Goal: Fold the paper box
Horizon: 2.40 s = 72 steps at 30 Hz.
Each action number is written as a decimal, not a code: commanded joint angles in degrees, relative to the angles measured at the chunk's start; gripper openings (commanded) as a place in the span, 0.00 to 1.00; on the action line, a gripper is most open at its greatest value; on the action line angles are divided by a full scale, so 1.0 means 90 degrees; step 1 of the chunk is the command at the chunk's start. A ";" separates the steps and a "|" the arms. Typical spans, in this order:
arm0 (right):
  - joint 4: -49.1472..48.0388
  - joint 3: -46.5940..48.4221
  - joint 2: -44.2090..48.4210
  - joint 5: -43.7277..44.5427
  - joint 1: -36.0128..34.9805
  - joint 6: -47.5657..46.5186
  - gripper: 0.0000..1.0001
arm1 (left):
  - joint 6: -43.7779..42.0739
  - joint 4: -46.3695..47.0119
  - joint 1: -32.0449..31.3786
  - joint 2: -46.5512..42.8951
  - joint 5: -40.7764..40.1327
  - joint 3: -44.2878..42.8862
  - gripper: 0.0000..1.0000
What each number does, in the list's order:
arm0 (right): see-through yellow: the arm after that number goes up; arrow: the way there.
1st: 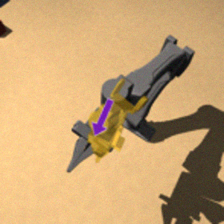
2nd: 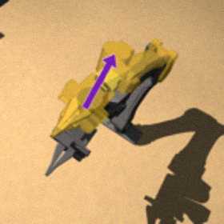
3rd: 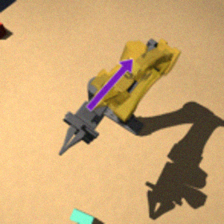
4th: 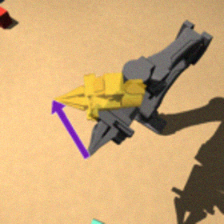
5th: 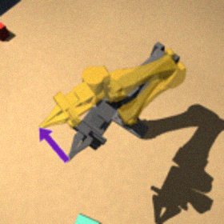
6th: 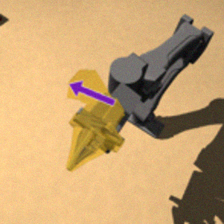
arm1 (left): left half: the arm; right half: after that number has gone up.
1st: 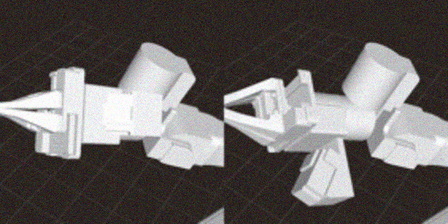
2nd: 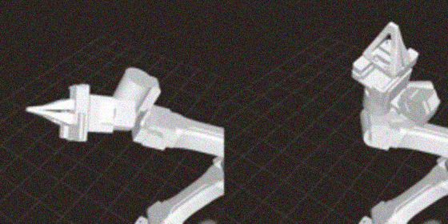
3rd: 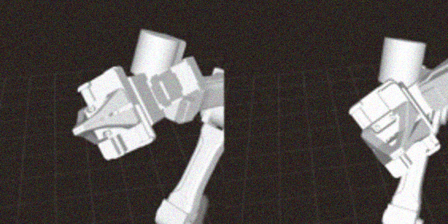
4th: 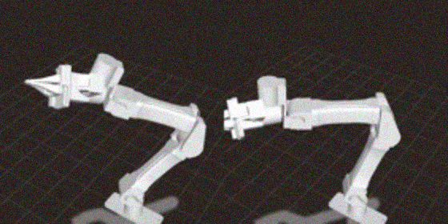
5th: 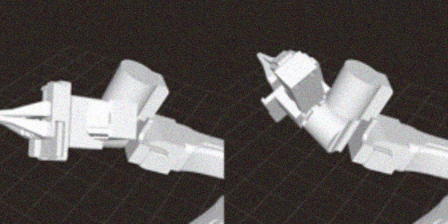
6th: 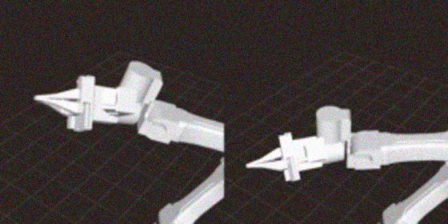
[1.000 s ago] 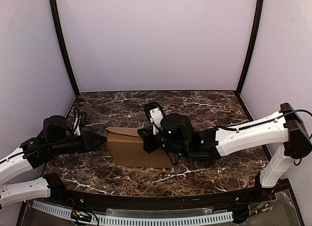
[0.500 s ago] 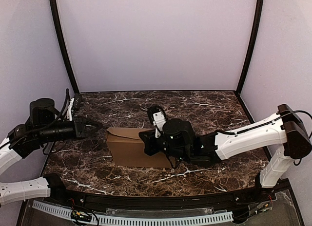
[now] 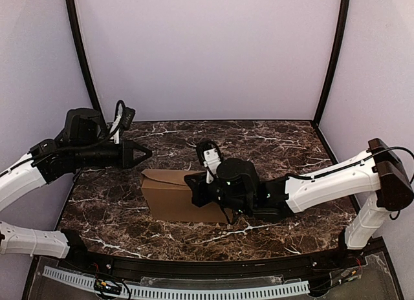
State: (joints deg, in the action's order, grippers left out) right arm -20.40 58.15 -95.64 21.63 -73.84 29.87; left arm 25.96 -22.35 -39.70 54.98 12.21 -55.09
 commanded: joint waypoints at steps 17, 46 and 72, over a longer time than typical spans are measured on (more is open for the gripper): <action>0.1326 -0.0361 -0.0413 -0.0261 -0.0035 0.0032 0.00 | 0.0628 0.1660 0.0505 -0.1286 0.1592 0.3370 0.01; 0.1129 -0.2016 0.2615 -0.3295 0.1662 -0.1382 0.00 | 0.0664 0.1404 0.0515 -0.1007 0.0931 0.3152 0.01; 0.0246 -0.3207 0.2219 -0.3603 0.1918 -0.0882 0.00 | -0.0518 -0.0183 0.0680 -0.0315 0.0397 0.0468 0.09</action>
State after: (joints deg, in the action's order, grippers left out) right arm -31.05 31.24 -73.06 -11.35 -56.97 22.55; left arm 24.75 -20.18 -34.48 50.48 16.73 -51.09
